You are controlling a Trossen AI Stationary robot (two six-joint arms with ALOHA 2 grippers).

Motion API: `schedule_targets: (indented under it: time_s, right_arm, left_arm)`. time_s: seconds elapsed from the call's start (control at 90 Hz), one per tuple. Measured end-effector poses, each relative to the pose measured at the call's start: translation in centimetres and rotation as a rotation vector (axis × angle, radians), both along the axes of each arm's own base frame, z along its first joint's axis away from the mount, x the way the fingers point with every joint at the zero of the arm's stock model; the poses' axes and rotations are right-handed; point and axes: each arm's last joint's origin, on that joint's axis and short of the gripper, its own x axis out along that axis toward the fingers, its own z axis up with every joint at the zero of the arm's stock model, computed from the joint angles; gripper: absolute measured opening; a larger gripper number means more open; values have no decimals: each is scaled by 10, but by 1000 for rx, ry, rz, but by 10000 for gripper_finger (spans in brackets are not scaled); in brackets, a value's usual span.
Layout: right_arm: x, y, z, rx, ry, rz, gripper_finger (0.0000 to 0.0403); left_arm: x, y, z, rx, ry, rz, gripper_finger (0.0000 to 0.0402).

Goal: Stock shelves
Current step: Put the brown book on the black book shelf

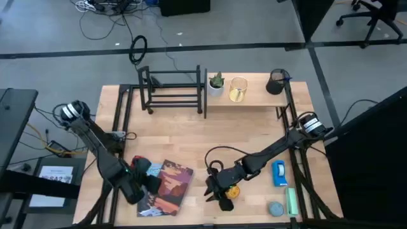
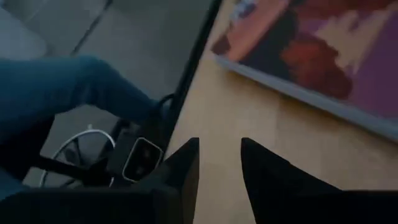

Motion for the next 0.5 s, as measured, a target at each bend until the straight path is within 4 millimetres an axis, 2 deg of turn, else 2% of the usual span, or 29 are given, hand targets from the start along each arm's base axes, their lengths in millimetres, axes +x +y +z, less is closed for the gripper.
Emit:
schedule_targets:
  time_s: [0.222,0.5]
  right_arm:
    - [13,-11,-30,6,76,-81,89]
    - [43,-27,-53,20,100,-130,87]
  left_arm:
    - [0,3,-31,-39,-118,3,134]
    - [-2,5,-47,1,-87,-6,161]
